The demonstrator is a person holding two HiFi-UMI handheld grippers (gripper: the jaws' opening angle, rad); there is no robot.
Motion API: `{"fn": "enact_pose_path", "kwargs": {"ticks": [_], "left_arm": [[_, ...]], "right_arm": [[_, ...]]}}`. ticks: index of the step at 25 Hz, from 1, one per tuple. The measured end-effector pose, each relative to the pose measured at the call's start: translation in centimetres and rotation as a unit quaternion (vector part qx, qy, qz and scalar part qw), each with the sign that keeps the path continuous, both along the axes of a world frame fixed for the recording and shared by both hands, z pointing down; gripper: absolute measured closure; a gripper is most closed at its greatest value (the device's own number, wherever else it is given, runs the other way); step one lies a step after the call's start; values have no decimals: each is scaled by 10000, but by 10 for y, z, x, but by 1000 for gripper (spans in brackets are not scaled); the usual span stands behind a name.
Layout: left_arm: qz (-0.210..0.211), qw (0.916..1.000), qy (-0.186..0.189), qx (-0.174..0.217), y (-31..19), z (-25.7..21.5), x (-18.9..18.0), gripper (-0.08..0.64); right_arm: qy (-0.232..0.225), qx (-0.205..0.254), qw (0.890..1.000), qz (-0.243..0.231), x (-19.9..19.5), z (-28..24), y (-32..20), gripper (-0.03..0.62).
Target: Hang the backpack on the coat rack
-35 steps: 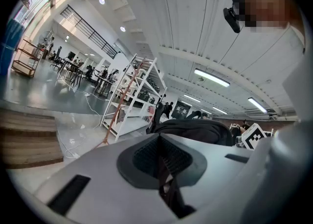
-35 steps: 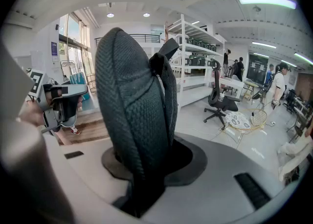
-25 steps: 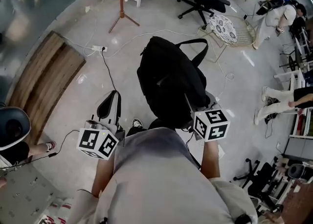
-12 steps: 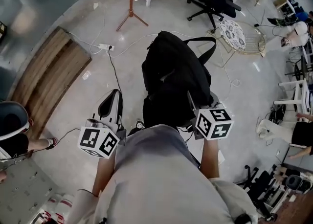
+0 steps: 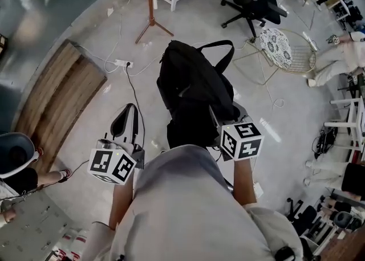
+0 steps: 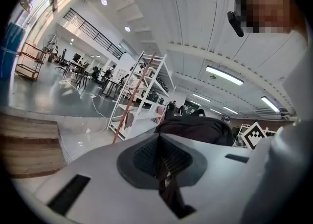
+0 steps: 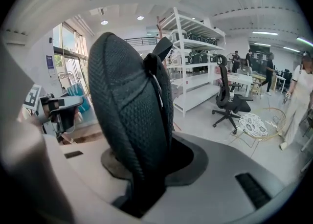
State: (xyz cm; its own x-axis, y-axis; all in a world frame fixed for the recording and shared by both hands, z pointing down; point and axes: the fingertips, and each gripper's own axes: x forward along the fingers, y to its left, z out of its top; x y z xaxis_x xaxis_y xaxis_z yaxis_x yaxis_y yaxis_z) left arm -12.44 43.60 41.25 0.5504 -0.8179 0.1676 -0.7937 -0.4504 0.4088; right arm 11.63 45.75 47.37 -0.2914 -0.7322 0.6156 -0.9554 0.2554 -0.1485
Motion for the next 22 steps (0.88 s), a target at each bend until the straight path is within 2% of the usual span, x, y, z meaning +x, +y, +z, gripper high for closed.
{"fn": "enact_pose_path", "kwargs": {"ticks": [7, 22], "left_arm": [[-81, 10000, 16, -52, -74, -8, 39, 557], [-225, 9996, -148, 43, -169, -10, 83, 557]], "right_arm": [[-21, -167, 9997, -181, 32, 5, -74, 467], [3, -347, 9979, -549, 68, 27, -177, 466]]}}
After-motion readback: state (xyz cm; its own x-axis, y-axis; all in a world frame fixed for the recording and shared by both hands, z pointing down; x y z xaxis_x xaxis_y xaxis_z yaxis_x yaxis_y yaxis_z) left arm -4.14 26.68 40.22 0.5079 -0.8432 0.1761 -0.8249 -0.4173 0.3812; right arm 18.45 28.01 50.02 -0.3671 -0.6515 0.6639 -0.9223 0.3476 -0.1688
